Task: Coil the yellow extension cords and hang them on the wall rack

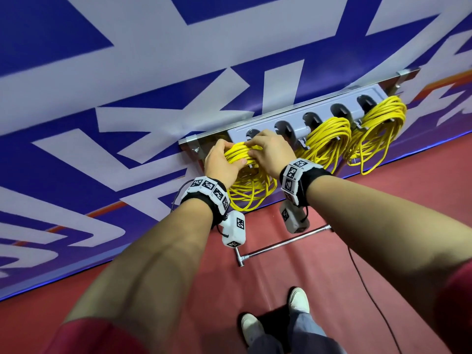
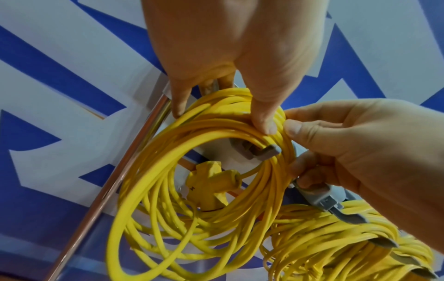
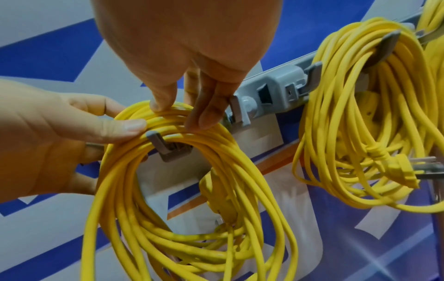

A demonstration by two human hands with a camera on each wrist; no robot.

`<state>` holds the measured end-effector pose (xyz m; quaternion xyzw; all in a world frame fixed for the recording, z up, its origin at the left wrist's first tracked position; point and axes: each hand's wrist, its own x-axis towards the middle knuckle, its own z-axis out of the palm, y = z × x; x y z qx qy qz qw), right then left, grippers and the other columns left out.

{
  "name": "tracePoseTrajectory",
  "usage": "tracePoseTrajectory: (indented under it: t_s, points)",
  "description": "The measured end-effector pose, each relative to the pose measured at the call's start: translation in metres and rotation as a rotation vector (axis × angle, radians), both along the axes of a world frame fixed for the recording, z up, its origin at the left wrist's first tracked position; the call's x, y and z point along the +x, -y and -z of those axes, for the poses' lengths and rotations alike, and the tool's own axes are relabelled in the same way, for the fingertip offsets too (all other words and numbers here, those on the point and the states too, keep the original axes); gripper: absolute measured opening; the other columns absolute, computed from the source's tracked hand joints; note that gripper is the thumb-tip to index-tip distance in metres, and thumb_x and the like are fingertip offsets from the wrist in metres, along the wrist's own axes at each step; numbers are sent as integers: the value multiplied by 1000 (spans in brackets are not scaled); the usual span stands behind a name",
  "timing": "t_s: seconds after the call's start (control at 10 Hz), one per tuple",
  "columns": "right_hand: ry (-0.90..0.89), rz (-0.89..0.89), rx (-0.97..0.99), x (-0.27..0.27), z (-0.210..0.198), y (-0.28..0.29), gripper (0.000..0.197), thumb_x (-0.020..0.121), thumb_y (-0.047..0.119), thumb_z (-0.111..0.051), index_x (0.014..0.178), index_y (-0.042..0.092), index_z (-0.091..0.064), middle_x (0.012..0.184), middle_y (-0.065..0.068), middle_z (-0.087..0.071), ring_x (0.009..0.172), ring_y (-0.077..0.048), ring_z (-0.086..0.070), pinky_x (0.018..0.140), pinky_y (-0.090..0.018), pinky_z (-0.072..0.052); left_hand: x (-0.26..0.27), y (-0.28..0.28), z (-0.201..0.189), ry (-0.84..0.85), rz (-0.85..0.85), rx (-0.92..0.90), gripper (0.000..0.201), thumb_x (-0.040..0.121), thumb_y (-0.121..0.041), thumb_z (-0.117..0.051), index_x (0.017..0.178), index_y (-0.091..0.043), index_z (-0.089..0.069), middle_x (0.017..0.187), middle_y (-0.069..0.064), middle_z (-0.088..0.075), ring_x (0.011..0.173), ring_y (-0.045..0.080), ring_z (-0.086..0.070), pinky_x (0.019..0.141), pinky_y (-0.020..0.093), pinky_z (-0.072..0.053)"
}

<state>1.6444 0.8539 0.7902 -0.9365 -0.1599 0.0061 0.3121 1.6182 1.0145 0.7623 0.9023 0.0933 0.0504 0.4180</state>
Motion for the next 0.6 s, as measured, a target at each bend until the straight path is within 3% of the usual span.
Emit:
tracePoseTrajectory:
  t_s: [0.1, 0.2, 0.3, 0.4, 0.5, 0.6]
  points:
    - [23, 0, -108, -2, -4, 0, 30, 96, 27, -58, 125, 23, -65, 125, -5, -57, 113, -27, -55, 91, -40, -48, 0, 0, -3, 12, 28, 118, 39, 75, -39, -77, 106, -31, -55, 107, -3, -63, 102, 25, -58, 89, 45, -50]
    - [-25, -73, -202, -6, -13, 3, 42, 96, 21, -55, 137, 26, -54, 132, -6, -55, 116, -29, -55, 93, -39, -48, 0, -4, -18, -66, 79, 291, 49, 80, -39, -71, 126, -28, -57, 124, 1, -61, 117, 28, -52, 99, 46, -45]
    - [-134, -130, -231, -9, -23, 5, 62, 91, 11, -57, 149, 22, -38, 142, -11, -49, 125, -32, -51, 102, -38, -43, -2, -11, -34, -175, 174, 401, 67, 81, -35, -66, 144, -31, -44, 142, 5, -51, 130, 32, -46, 106, 51, -41]
    - [-179, -104, -210, -16, -39, 8, 73, 86, 13, -61, 152, 21, -32, 146, -11, -47, 130, -32, -48, 107, -39, -40, -10, -16, -56, -240, 163, 390, 74, 80, -32, -65, 149, -28, -36, 146, 8, -45, 134, 34, -42, 107, 53, -39]
    - [-126, -56, -163, -19, -60, 13, 68, 87, 14, -60, 150, 17, -36, 142, -14, -52, 128, -32, -50, 104, -34, -40, -14, -18, -80, -172, 151, 400, 67, 81, -31, -64, 144, -27, -42, 143, 9, -49, 131, 34, -45, 105, 53, -41]
    - [-49, -7, -122, -26, -84, 20, 61, 91, 25, -62, 147, 18, -40, 139, -14, -55, 127, -30, -51, 102, -35, -42, -21, -19, -107, -109, 125, 394, 60, 84, -33, -64, 141, -26, -48, 142, 7, -50, 131, 32, -45, 107, 50, -40]
